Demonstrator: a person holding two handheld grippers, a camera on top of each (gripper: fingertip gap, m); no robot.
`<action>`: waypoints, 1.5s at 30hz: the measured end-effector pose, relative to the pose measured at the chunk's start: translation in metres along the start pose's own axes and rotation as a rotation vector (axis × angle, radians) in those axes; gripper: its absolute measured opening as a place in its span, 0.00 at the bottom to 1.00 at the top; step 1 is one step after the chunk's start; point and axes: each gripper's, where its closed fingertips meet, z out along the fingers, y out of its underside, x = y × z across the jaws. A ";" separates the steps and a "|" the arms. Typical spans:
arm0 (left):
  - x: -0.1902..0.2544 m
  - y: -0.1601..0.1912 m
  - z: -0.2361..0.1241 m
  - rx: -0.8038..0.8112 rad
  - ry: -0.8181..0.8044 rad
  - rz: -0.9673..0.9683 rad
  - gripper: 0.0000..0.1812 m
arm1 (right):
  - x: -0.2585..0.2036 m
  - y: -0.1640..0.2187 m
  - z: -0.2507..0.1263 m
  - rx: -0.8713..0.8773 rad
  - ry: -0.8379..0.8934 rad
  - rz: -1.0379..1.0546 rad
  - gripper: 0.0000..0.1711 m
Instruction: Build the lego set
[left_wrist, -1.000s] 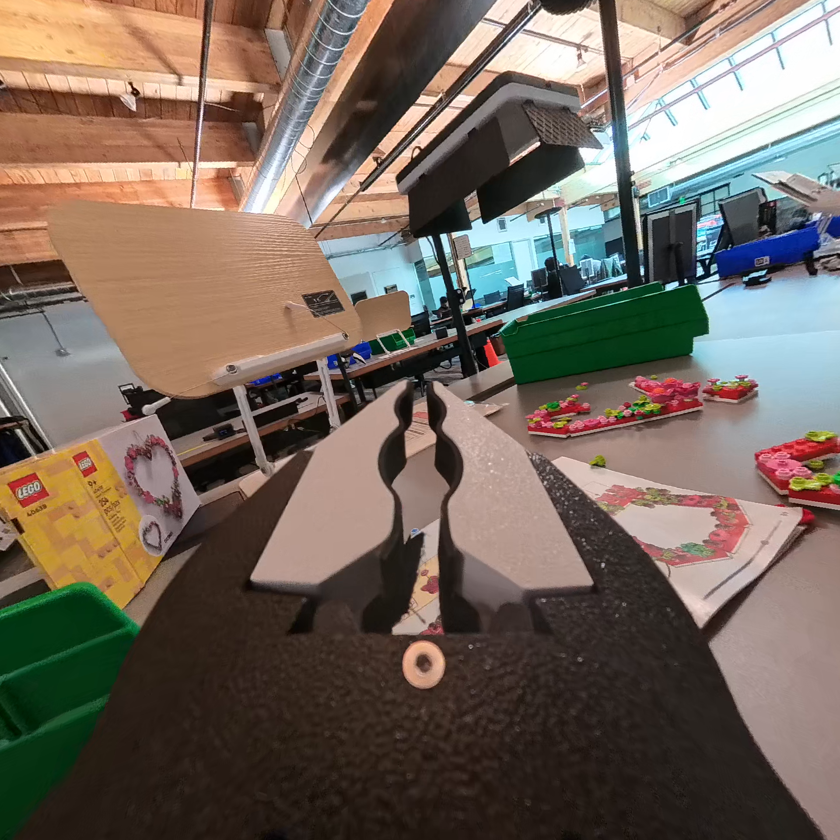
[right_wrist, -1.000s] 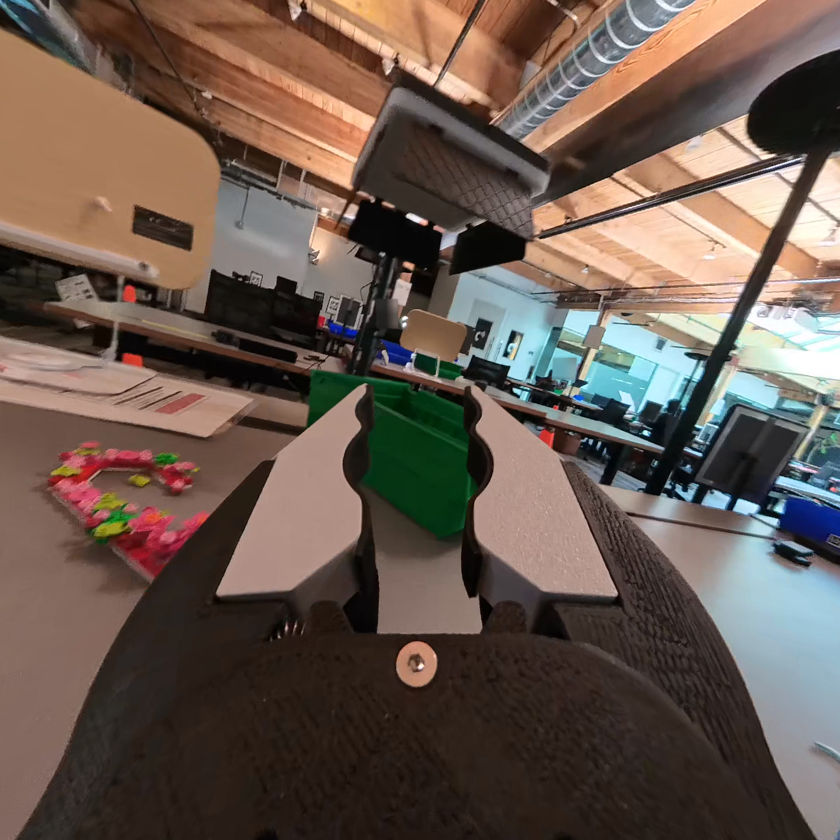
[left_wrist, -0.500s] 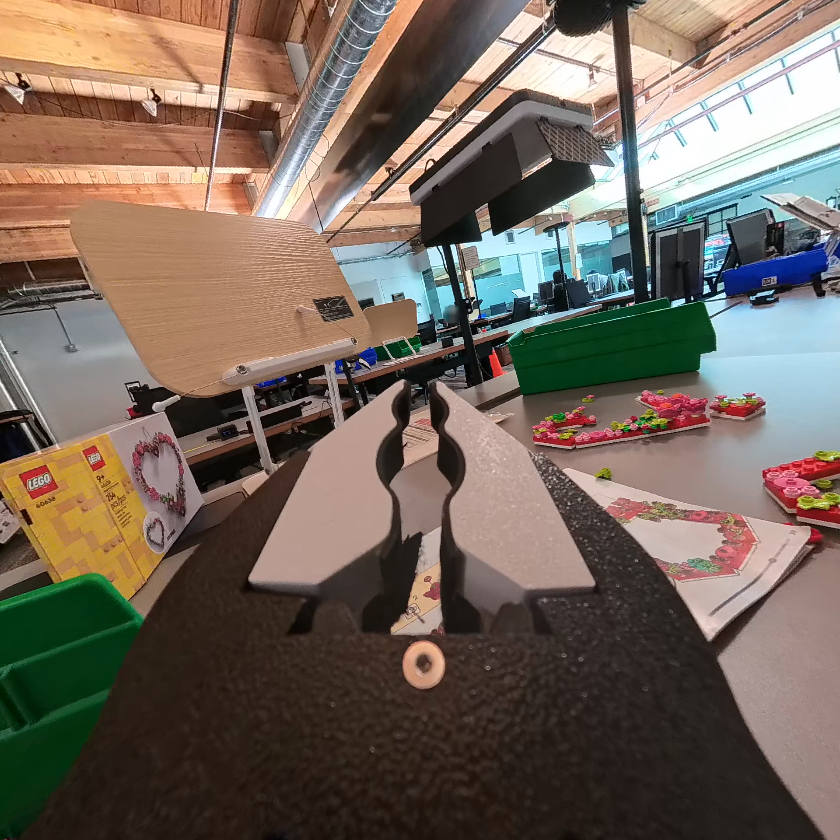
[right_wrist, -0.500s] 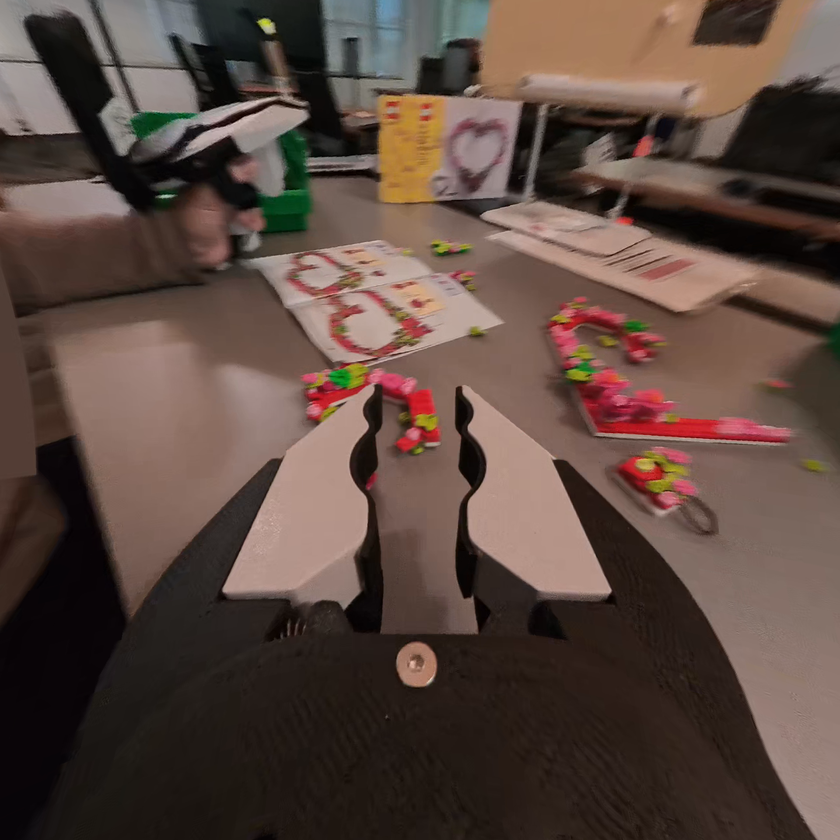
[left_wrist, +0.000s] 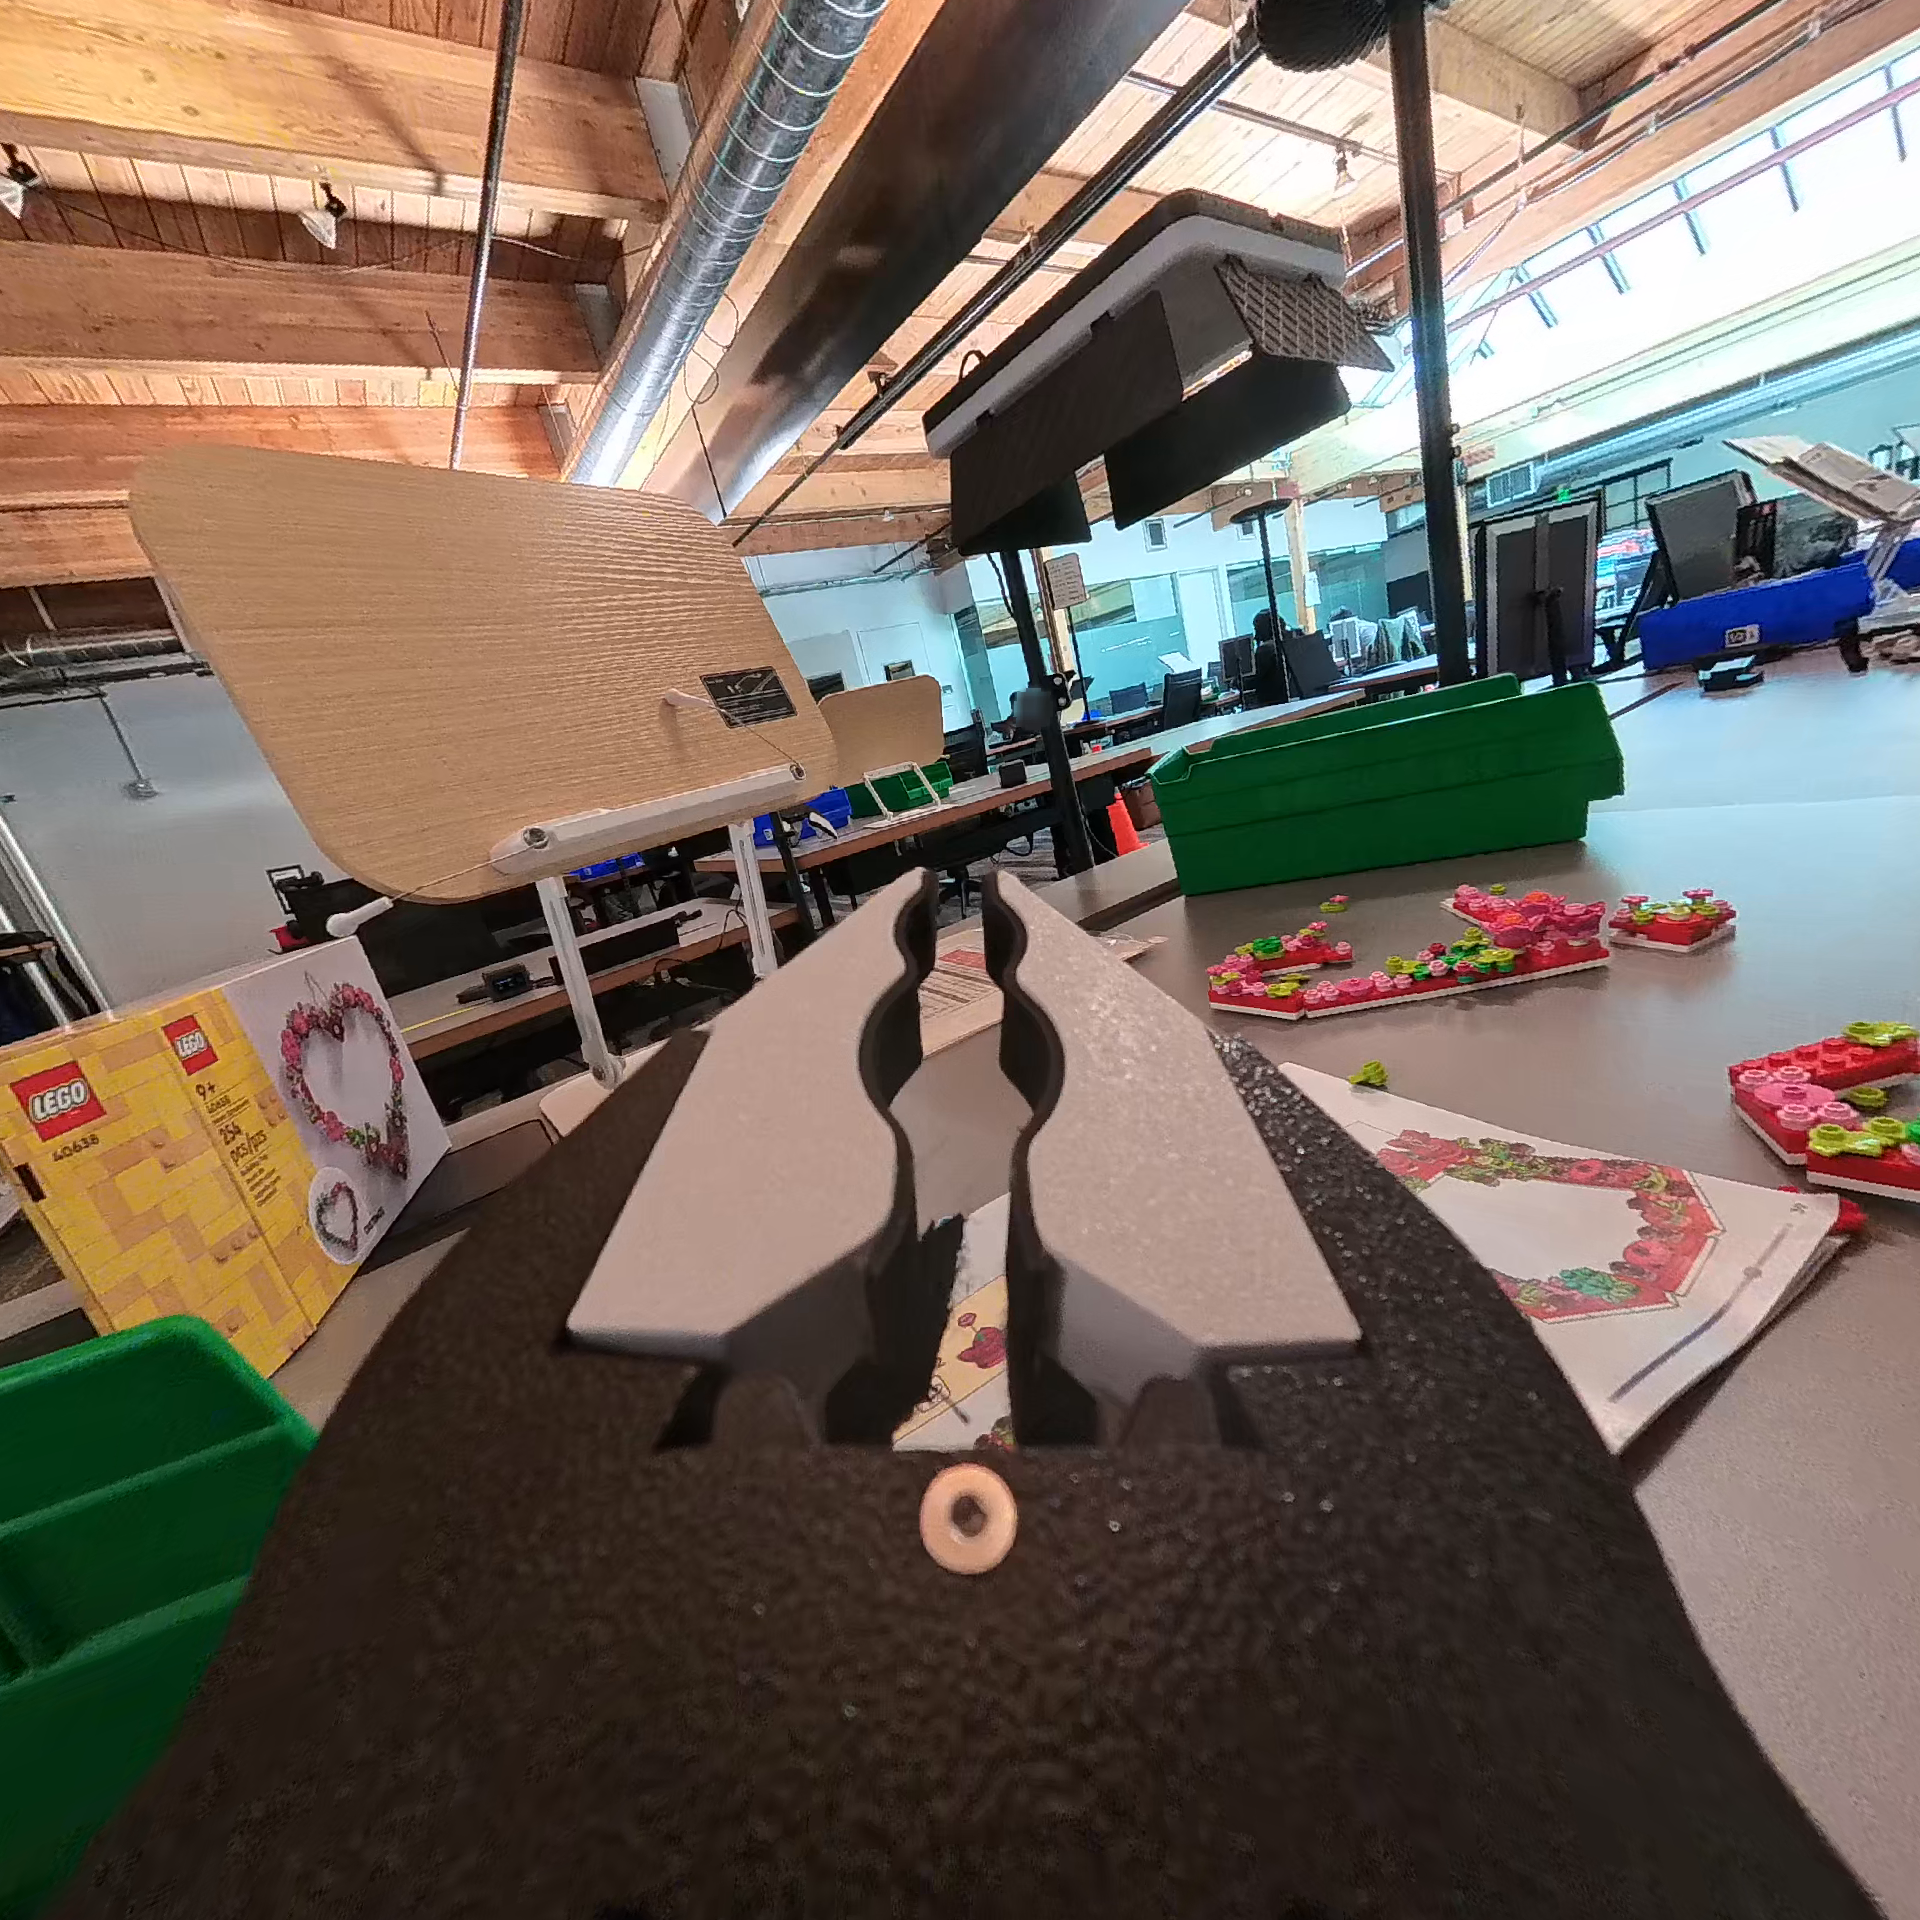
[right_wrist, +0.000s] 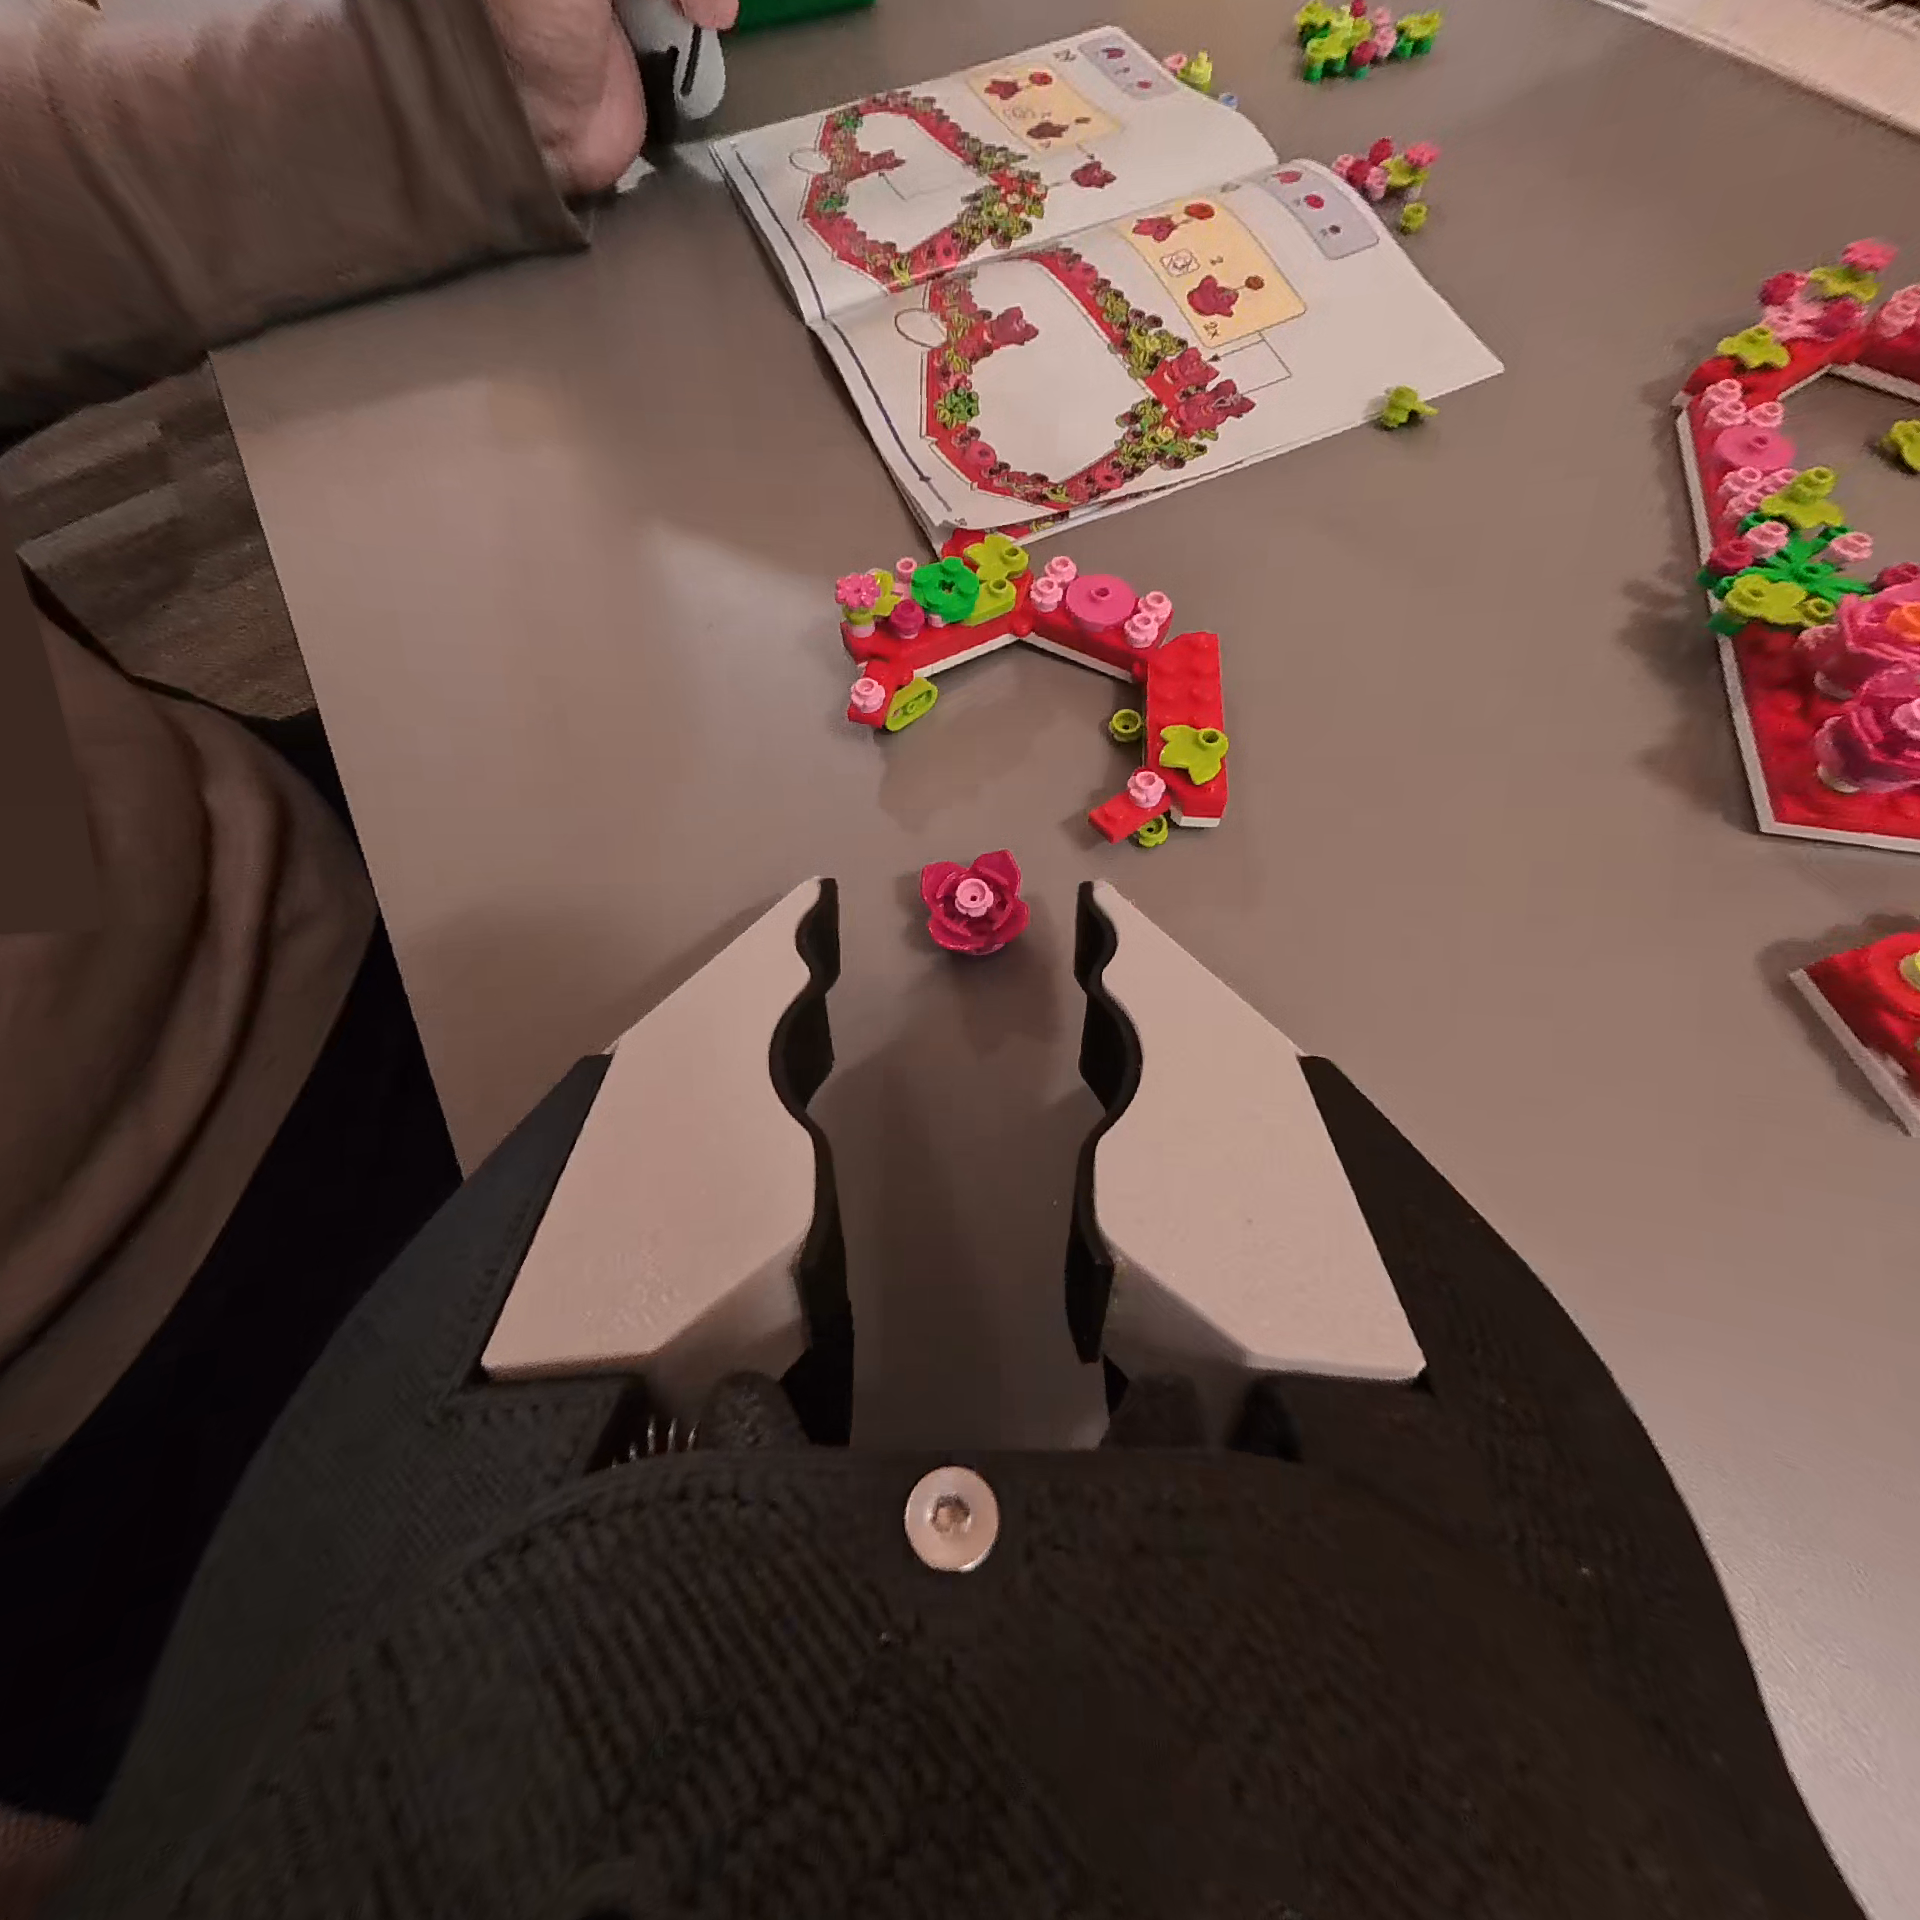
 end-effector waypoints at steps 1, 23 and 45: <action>0.000 0.000 0.000 0.000 0.001 -0.002 0.03 | 0.000 0.000 0.000 -0.002 -0.001 0.001 0.24; 0.001 0.000 -0.001 -0.002 0.011 -0.002 0.03 | 0.005 0.006 0.007 -0.062 0.048 -0.061 0.11; 0.225 -0.019 0.065 -0.187 0.742 -0.029 0.26 | 0.231 -0.002 -0.078 0.093 0.596 0.085 0.11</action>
